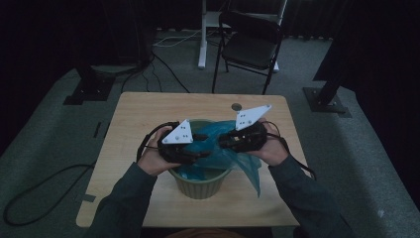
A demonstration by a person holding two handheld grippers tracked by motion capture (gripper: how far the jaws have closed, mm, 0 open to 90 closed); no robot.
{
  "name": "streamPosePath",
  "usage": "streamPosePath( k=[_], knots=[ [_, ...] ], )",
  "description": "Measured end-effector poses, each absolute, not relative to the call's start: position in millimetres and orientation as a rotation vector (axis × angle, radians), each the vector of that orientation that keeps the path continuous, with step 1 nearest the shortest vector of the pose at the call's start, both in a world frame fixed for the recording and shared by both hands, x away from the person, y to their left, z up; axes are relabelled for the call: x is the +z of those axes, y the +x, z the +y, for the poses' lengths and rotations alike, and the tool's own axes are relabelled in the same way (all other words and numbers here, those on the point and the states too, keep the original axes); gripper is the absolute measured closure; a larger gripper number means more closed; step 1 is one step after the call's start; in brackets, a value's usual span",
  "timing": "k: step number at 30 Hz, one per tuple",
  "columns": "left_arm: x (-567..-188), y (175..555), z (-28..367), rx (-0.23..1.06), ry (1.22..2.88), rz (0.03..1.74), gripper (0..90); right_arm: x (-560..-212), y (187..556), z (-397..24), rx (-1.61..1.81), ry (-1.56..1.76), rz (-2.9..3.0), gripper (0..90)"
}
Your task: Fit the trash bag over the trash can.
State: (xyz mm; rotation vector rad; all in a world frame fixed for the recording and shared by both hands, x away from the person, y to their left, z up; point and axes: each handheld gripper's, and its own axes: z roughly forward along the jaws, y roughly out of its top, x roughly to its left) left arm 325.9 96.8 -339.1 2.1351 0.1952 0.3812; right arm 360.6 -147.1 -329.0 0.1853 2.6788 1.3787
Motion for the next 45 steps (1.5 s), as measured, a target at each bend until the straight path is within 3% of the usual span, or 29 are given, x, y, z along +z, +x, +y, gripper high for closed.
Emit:
streamPosePath(
  k=[6,10,18,21,24,27,45],
  knots=[
    [-346.1,325.6,92.9,0.434,2.182,0.204,89.0,-328.5,356.6,-145.1,1.340,0.172,2.686,79.4],
    [-347.0,324.1,99.9,0.454,2.182,0.214,90.0,-329.9,354.6,-149.7,1.300,0.181,2.683,63.8],
    [-347.0,321.8,116.9,0.484,2.155,0.258,90.0,-333.9,349.2,-155.4,1.234,0.183,2.694,58.1],
    [-348.4,320.0,122.9,0.494,2.147,0.274,90.0,-336.5,349.8,-154.2,1.200,0.187,2.692,63.4],
    [-349.4,319.0,131.3,0.514,2.142,0.296,90.0,-337.6,350.2,-153.6,1.170,0.196,2.693,76.4],
    [-351.2,320.6,143.7,0.528,2.125,0.341,90.0,-336.9,349.2,-156.0,1.158,0.200,2.689,83.8],
    [-363.2,320.0,201.3,0.561,2.026,0.541,90.0,-330.8,330.9,-195.4,1.220,0.270,2.650,88.0]
  ],
)
